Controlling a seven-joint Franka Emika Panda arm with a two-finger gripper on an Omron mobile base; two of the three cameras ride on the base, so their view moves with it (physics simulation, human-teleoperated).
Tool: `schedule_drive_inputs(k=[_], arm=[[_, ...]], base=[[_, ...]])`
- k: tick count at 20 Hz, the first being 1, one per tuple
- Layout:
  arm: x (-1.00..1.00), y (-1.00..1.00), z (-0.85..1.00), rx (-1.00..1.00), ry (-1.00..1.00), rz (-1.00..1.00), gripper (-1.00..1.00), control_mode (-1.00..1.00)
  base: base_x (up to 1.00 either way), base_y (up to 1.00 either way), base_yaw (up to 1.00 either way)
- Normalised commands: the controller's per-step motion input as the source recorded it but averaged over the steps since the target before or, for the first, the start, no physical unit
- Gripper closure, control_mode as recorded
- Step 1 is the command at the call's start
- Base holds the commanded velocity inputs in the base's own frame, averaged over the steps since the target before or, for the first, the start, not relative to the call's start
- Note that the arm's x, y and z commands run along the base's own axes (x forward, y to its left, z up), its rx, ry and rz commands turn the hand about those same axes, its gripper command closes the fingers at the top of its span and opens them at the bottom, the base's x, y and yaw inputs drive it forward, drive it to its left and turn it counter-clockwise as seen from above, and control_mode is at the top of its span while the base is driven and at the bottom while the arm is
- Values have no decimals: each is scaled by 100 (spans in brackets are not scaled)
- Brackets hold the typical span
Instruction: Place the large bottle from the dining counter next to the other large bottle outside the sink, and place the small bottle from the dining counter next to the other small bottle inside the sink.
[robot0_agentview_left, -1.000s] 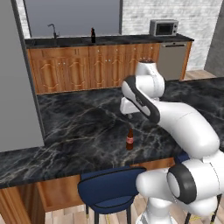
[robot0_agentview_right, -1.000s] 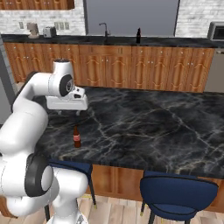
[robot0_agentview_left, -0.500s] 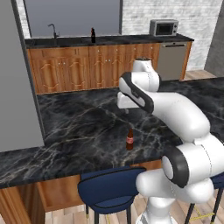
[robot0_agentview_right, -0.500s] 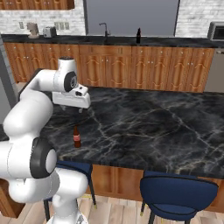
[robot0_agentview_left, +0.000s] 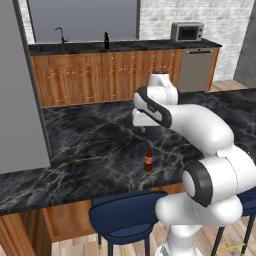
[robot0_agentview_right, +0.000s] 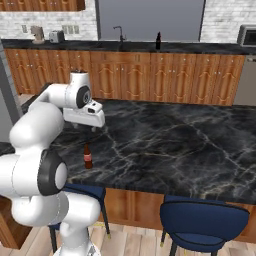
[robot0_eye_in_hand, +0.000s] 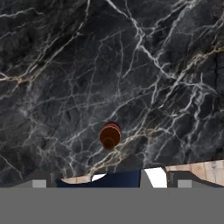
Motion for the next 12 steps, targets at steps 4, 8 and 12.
schedule_drive_inputs(k=[4,8,12], arm=[[2,0,-13,0,4,0,-100,-100],[0,0,-15,0,2,0,-100,-100],[0,0,-12,0,2,0,-100,-100]], base=[[0,0,0],[0,0,0],[0,0,0]])
